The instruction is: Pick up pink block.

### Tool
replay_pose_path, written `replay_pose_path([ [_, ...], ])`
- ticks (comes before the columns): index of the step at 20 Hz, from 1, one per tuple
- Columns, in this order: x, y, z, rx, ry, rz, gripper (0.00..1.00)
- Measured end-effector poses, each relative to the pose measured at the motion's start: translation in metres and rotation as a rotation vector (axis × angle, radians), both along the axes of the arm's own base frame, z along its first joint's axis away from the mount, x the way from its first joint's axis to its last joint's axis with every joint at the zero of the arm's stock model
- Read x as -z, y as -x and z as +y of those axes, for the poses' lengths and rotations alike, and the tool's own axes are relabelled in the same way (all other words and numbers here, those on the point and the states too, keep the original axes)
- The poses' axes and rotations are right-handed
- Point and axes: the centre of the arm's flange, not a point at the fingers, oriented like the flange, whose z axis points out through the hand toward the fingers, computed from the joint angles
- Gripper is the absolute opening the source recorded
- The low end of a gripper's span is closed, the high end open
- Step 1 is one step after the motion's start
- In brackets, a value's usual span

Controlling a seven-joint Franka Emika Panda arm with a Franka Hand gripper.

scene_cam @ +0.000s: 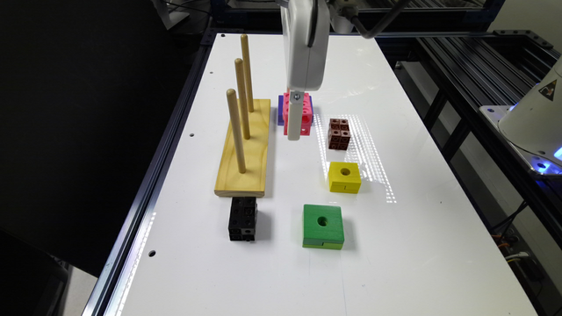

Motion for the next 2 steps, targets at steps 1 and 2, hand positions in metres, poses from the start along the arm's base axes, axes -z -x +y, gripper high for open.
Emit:
replay_pose_path([
  [1, -0.0054, 0.0004, 0.0000, 0.000, 0.001, -0.002, 0.00],
  [2, -0.0137, 0.0015, 0.0000, 0.000, 0.004, -0.005, 0.00],
])
